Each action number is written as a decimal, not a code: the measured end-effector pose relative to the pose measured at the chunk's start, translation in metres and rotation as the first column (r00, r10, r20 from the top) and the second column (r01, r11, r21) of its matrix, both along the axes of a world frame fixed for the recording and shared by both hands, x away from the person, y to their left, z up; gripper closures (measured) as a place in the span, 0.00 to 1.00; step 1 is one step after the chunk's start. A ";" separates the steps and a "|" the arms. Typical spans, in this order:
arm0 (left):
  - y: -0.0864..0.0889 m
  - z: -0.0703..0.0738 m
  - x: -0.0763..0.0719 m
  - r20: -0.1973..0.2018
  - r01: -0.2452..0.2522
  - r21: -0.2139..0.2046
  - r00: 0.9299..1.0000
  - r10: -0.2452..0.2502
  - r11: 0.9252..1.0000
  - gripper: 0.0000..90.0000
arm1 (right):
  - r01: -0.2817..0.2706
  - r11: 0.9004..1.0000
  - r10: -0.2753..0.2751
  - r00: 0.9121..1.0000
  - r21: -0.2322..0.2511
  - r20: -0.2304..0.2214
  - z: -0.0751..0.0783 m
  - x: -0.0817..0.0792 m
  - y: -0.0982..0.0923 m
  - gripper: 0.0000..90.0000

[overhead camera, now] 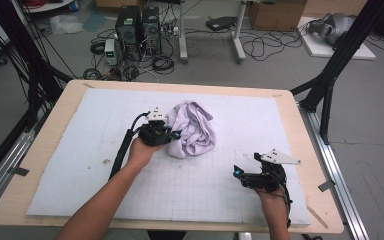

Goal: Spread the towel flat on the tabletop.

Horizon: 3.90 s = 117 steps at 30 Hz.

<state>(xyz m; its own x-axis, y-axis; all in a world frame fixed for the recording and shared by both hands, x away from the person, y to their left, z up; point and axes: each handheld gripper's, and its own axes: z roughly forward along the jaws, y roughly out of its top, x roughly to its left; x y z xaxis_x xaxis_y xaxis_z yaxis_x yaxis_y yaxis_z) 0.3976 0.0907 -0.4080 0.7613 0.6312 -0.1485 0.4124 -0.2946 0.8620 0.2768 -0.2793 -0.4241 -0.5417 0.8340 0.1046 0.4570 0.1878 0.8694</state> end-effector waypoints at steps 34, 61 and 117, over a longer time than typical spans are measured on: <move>0.156 0.001 -0.060 0.028 -0.202 -0.115 0.978 0.206 0.973 0.91 | 0.002 1.000 -0.002 1.000 0.003 -0.015 -0.001 0.000 0.005 0.08; 0.200 -0.009 -0.081 0.050 -0.236 -0.164 0.968 0.247 0.958 0.39 | -0.103 0.995 0.103 0.995 -0.004 -0.018 0.007 0.015 0.051 0.08; 0.193 -0.025 -0.065 0.076 -0.202 -0.042 0.976 0.204 0.979 0.92 | 0.014 0.973 -0.016 1.000 -0.228 -0.007 0.043 0.202 0.162 0.60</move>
<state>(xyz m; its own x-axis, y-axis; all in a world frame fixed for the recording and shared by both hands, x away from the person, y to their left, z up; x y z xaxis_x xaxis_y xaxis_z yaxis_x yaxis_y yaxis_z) 0.3327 0.2840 -0.4332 0.6280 0.7695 -0.1164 0.3902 -0.1819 0.9026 0.4788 -0.1176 -0.3812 -0.5290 0.8444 -0.0847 0.4688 0.3740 0.8002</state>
